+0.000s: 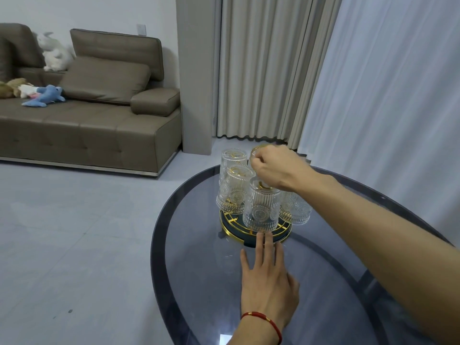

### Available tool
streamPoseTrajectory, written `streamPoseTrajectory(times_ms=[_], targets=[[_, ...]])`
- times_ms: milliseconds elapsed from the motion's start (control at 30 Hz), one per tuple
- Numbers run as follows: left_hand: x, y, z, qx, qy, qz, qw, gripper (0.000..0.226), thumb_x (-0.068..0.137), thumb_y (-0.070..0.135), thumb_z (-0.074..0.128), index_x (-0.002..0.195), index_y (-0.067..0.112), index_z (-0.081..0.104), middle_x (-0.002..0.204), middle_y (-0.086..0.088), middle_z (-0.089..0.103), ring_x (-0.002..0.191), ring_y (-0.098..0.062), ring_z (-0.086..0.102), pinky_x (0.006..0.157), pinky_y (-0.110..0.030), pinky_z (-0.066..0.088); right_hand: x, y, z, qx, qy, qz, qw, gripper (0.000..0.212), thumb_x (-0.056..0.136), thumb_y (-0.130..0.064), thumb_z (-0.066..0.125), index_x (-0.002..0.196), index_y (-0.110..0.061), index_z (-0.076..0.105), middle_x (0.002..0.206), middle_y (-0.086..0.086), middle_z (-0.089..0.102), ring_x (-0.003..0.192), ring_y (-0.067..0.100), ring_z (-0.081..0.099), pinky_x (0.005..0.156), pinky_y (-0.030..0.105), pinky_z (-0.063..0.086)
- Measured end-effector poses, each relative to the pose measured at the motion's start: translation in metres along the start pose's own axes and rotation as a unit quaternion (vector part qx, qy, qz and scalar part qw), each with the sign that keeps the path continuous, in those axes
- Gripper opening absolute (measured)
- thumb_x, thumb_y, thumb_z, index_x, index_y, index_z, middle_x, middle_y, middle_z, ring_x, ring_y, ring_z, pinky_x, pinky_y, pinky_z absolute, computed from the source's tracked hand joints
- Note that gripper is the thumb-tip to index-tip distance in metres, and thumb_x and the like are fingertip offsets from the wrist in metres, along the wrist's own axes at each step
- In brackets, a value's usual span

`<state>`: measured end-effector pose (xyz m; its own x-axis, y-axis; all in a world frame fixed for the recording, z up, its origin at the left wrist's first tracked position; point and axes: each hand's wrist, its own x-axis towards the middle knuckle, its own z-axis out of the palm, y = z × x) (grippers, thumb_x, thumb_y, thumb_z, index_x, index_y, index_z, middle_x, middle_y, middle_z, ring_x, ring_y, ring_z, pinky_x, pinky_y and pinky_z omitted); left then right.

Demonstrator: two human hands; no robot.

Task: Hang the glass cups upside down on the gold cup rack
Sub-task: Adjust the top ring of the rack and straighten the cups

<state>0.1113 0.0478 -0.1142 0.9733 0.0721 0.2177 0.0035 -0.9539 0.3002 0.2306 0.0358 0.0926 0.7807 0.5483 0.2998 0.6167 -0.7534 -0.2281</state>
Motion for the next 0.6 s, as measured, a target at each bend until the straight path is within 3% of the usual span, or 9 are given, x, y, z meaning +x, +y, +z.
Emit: streamPoseTrajectory(times_ms=[133,233,367,600], targets=[[0.0004,0.0000,0.0006,0.004,0.004,-0.001,1.000,0.067,0.098,0.041,0.031,0.158,0.016,0.016,0.169,-0.008,-0.009,0.151,-0.024,-0.024,0.120,-0.065,0.002,0.0071,-0.0001,0.0113,0.010,-0.024,0.023,0.999,0.036,0.096,-0.022,0.040,0.064,-0.009,0.051,0.067,0.009,0.058,0.069,0.033,0.055,0.062,0.038,0.043],[0.0003,-0.0001,0.0007,0.001,0.005,0.001,1.000,0.067,0.098,0.041,0.031,0.158,0.016,0.016,0.169,-0.008,-0.008,0.151,-0.025,-0.023,0.120,-0.066,0.001,0.0105,0.0009,0.0130,0.043,-0.011,0.034,0.998,0.038,0.094,-0.023,0.045,0.079,0.004,0.068,0.084,0.019,0.074,0.081,0.038,0.067,0.072,0.046,0.057],[0.0008,-0.0001,0.0015,-0.002,0.017,-0.001,1.000,0.066,0.097,0.040,0.035,0.157,0.014,0.023,0.170,-0.009,-0.002,0.152,-0.026,-0.018,0.119,-0.067,0.003,0.0111,0.0021,0.0126,0.070,0.003,0.033,0.997,0.041,0.094,-0.024,0.047,0.097,0.006,0.075,0.094,0.023,0.077,0.091,0.039,0.071,0.080,0.051,0.059],[0.0010,-0.0001,0.0013,-0.012,0.012,0.000,1.000,0.066,0.098,0.039,0.033,0.157,0.014,0.019,0.170,-0.009,-0.005,0.150,-0.024,-0.024,0.119,-0.066,0.000,0.0088,-0.0040,0.0122,0.081,0.017,0.009,0.997,0.041,0.094,-0.023,0.047,0.101,0.007,0.075,0.091,0.024,0.077,0.087,0.040,0.073,0.076,0.050,0.060]])
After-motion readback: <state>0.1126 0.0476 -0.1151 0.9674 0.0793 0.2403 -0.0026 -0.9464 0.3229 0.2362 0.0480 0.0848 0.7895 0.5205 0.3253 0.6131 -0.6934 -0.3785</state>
